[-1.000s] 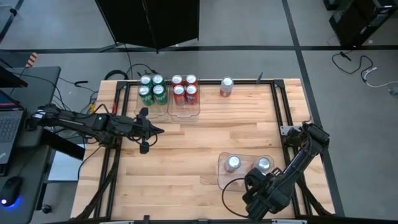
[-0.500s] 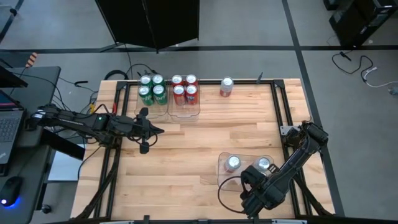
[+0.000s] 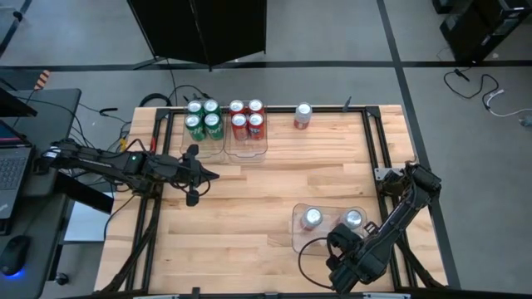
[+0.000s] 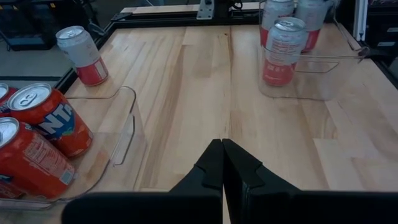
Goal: Sort soda cans
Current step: Put the bottom pink and white soda can into the bottom right transparent bin, then put the pink and white soda can into the bottom right transparent bin
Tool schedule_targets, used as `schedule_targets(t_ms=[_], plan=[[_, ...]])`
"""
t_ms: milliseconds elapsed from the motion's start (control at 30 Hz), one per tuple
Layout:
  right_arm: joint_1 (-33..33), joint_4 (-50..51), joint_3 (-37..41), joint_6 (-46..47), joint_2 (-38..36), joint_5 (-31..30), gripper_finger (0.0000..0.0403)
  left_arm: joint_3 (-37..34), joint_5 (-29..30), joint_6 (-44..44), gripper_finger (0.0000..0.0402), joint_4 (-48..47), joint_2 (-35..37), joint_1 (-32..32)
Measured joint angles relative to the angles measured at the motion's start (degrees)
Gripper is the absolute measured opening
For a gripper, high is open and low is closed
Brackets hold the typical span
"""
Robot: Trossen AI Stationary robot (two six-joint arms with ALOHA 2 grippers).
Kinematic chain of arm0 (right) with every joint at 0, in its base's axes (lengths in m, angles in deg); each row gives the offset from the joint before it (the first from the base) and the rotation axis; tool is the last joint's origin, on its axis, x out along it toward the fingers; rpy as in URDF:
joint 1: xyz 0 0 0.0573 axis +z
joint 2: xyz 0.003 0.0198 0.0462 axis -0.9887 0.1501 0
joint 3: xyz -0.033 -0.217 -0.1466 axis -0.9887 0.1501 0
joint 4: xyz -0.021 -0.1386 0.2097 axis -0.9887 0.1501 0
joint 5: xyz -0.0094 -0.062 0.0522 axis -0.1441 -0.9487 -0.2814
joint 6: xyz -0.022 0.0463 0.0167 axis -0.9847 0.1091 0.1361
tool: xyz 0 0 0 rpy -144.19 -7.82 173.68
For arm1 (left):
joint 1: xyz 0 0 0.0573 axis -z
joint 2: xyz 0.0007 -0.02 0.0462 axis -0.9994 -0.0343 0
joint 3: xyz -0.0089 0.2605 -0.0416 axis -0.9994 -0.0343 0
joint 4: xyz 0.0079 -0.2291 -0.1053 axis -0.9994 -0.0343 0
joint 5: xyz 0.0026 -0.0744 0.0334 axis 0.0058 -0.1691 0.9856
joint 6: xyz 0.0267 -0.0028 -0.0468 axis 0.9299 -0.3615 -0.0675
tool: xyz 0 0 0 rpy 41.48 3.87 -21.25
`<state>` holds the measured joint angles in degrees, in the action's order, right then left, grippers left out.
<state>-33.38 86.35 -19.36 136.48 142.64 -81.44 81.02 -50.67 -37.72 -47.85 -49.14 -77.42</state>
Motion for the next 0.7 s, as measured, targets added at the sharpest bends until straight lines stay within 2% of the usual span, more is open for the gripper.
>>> schedule_targets(t_ms=[233, 433, 533, 700], plan=[[-1.83, 0.05, 0.13, -5.72, -2.41, -11.46, 0.0002, 0.00, 0.00, 0.09, 0.0000, 0.02, 0.00, -0.02], [-5.90, 0.05, 0.11, -13.18, -6.58, -28.51, 0.0001, -0.01, 0.35, -0.87, 0.0000, 0.76, -0.02, -0.11], [-9.62, 0.07, 0.09, -18.39, -7.70, -36.37, 0.0001, -1.56, -1.46, -0.86, 0.0000, 5.13, 0.00, -0.11], [-18.54, -0.17, 3.07, -24.61, -9.48, -45.57, 0.0000, -6.88, -4.30, 0.52, 0.0000, 14.96, -0.04, -0.28]])
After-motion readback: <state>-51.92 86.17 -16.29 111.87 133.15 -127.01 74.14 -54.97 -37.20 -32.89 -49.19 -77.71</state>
